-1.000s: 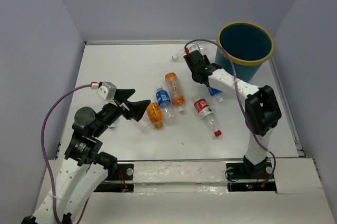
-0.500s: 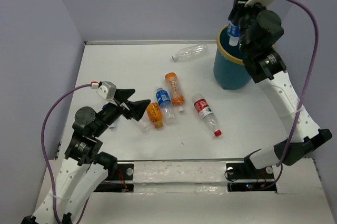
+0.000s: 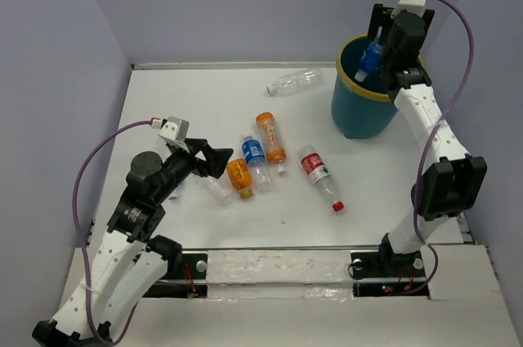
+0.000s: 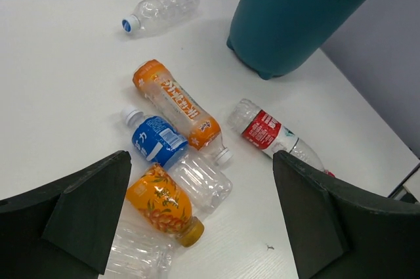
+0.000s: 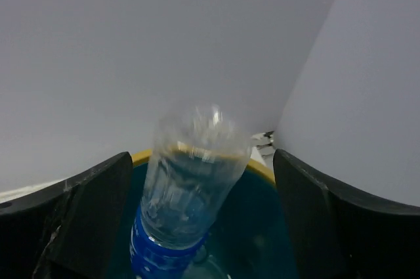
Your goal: Put the plastic bottles in the bin
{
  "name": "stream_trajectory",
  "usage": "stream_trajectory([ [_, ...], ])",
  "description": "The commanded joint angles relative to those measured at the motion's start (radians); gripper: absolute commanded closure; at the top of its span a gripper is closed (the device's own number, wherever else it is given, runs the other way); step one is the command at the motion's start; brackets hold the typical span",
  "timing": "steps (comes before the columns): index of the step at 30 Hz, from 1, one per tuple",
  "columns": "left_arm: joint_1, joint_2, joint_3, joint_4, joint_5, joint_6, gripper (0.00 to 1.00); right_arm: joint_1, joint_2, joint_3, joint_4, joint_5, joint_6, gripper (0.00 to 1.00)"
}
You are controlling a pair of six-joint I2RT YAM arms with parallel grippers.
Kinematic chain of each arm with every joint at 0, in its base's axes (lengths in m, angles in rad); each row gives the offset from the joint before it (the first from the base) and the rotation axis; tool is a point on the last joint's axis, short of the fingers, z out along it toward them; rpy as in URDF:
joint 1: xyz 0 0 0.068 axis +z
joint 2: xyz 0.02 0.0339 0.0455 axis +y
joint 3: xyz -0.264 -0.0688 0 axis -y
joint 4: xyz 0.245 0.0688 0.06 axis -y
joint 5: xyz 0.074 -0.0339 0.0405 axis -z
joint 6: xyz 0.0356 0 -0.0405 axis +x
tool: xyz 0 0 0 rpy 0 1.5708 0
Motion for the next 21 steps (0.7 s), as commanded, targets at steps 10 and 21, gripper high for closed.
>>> stream_trajectory([
  [10,0.021,0.046,0.044,0.001,-0.030,-0.007,0.01,0.467,-0.327,-0.341,-0.244,-0.196,0.117,0.20],
  [21,0.058,0.097,0.045,0.013,0.008,-0.017,0.01,0.533,-0.324,-0.712,-0.396,-0.248,0.340,0.04],
])
